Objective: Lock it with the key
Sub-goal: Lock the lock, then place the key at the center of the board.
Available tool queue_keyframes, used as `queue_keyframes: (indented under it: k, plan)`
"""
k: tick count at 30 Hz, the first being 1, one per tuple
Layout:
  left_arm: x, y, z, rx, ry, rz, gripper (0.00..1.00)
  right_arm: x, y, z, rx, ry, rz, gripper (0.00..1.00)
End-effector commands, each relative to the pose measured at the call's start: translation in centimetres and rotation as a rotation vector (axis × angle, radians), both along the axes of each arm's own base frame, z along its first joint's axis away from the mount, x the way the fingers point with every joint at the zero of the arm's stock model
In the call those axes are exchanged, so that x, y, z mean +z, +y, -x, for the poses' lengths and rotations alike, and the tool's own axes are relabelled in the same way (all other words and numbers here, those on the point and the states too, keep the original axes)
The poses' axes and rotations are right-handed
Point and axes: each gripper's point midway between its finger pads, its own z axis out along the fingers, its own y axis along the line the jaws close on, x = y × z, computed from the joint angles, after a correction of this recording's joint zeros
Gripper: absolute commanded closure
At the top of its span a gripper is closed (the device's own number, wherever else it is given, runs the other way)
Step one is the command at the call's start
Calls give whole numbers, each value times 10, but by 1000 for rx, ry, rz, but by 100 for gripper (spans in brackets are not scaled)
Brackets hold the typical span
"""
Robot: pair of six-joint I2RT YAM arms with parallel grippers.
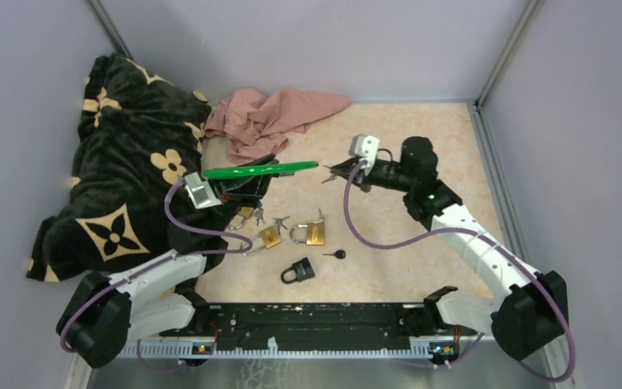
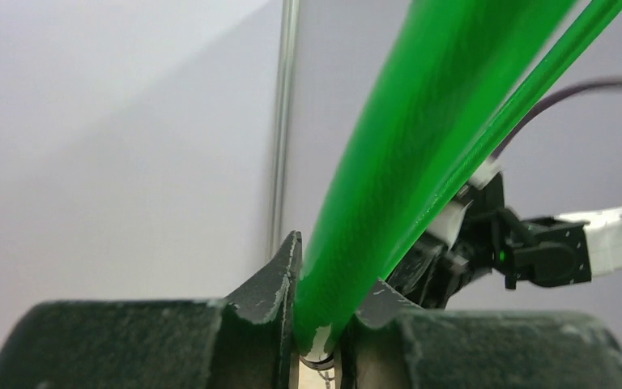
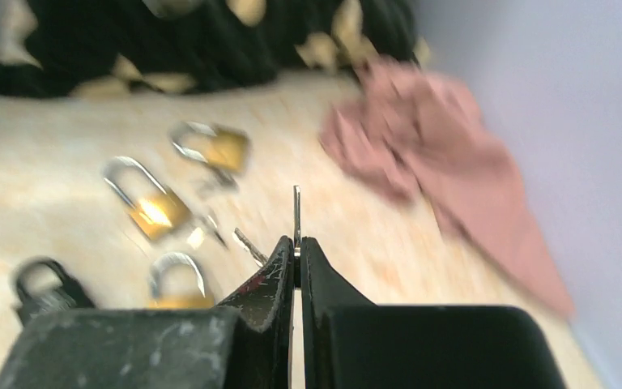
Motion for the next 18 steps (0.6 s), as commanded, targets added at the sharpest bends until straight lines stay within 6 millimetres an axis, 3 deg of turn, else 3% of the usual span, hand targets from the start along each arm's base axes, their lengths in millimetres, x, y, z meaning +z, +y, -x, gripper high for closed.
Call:
queue_keyframes:
  k: [1,4,7,9,11,13,15,16,18]
  plan:
    - [38,36,21,75,-153,118,100,-32,-64,-39,-214,61,10,100]
    - [35,36,20,76,-139,116,100,-47,-86,-54,-348,85,16,100]
    - [28,35,11,77,-82,114,100,-61,-99,-73,-477,232,-51,100]
    - [21,35,0,100,-27,108,100,-91,-104,-87,-555,466,-55,100]
    - [5,34,-20,152,70,81,100,-140,-112,-97,-662,724,8,100]
    - [-40,32,-57,230,258,-19,100,-175,-122,-99,-754,907,34,100]
    - [-114,38,-95,326,511,-165,100,-197,-127,-100,-812,1002,45,100]
    - [-145,44,-104,345,608,-220,100,-203,-128,-100,-830,1025,48,100]
    - [-176,41,-97,284,661,-313,100,-207,-127,-101,-839,1048,40,100]
